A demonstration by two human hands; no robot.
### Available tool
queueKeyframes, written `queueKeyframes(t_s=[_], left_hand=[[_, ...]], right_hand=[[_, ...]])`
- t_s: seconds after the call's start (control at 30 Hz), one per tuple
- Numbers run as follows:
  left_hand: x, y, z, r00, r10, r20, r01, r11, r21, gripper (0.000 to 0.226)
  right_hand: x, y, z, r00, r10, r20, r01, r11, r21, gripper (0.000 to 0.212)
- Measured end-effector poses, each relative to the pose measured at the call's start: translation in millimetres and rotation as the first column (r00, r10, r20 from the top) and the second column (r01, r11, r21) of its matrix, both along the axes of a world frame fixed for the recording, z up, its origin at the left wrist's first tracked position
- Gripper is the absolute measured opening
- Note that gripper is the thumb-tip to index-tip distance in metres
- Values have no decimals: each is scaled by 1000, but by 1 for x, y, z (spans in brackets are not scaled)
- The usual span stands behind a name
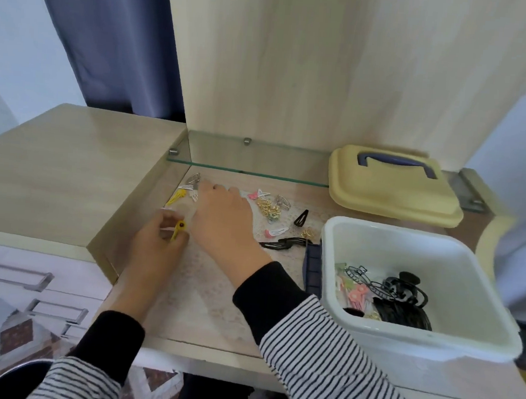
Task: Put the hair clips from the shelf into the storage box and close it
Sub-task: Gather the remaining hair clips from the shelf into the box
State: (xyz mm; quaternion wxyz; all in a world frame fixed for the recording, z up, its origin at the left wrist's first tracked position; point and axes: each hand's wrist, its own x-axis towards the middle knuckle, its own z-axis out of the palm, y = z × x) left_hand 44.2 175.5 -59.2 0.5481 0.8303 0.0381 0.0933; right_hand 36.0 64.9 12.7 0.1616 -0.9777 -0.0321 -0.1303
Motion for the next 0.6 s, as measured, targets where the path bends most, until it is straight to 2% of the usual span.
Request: queueKeyframes(t_s=[0.1, 0.2, 0.33, 0.47, 0.6], left_hand=[[-3, -21, 24, 994, -53, 91, 59, 996, -65, 22], [-12, -52, 51, 973, -169, 158, 182, 981, -73, 25], [-27, -87, 88, 929, -322, 184, 341, 937, -80, 30], [-42, -126, 110, 866, -487, 113, 498, 859, -116, 26], [-52, -158, 118, 782, -622, 32, 623, 781, -40, 22]], right_hand=[[-17, -28, 28, 999, 11, 40, -11, 1000, 7, 28], [-33, -72, 53, 1000, 10, 1, -10, 1000, 26, 29], [-53, -129, 82, 998, 13, -55, -2, 981, 195, 15], [-77, -192, 95, 987, 24, -159, 33, 937, 348, 7], [-91, -238, 92, 950, 38, -309, 82, 926, 368, 6]])
